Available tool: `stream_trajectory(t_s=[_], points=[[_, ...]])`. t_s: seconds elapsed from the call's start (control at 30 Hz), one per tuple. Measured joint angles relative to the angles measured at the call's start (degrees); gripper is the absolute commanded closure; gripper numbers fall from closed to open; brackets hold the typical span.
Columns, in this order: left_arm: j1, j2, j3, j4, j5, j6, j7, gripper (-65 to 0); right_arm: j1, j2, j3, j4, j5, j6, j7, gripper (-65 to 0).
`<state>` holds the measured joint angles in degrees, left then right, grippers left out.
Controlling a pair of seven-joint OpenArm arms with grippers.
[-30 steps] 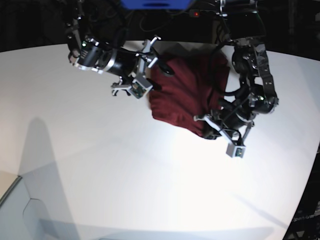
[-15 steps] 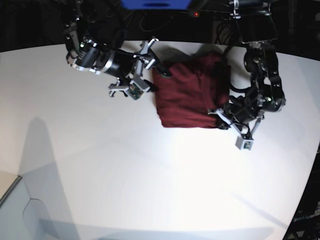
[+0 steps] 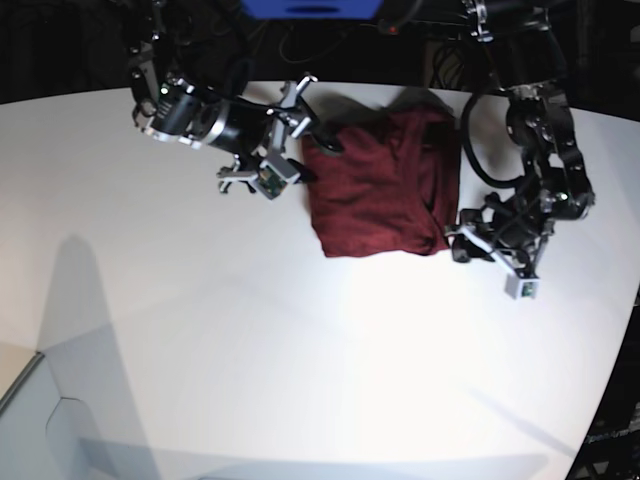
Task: Layout the t-shirt on the table in an organized manner, then fold the t-shirt properly
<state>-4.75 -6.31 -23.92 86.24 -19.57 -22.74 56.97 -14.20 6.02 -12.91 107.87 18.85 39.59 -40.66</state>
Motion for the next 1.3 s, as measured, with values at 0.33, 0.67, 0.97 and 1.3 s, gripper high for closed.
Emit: stream_trajectory(t_s=[0.33, 0.67, 0.97, 1.3], points=[[7.96, -0.20, -3.54, 7.50, -10.03, -0.22, 5.97, -30.3, 0.02, 0.00, 0.02, -0.02, 0.00, 0.00, 0.00, -32.6], [15.43, 0.13, -3.08, 9.81, -21.22, -0.04, 6.45, -59.2, 0.17, -0.17, 0.11, -0.02, 0.04, 0.00, 0.07, -32.7], [15.15, -0.15, -1.03, 5.16, -20.72, 0.00, 6.08, -61.5, -0.04, -0.15, 0.09, -0.02, 0.04, 0.02, 0.02, -32.7], [14.27, -0.20, 5.66, 2.16, -22.56, -0.63, 3.52, -61.4, -0.13, -0.02, 0.00, -0.02, 0.04, 0.00, 0.00, -32.7]])
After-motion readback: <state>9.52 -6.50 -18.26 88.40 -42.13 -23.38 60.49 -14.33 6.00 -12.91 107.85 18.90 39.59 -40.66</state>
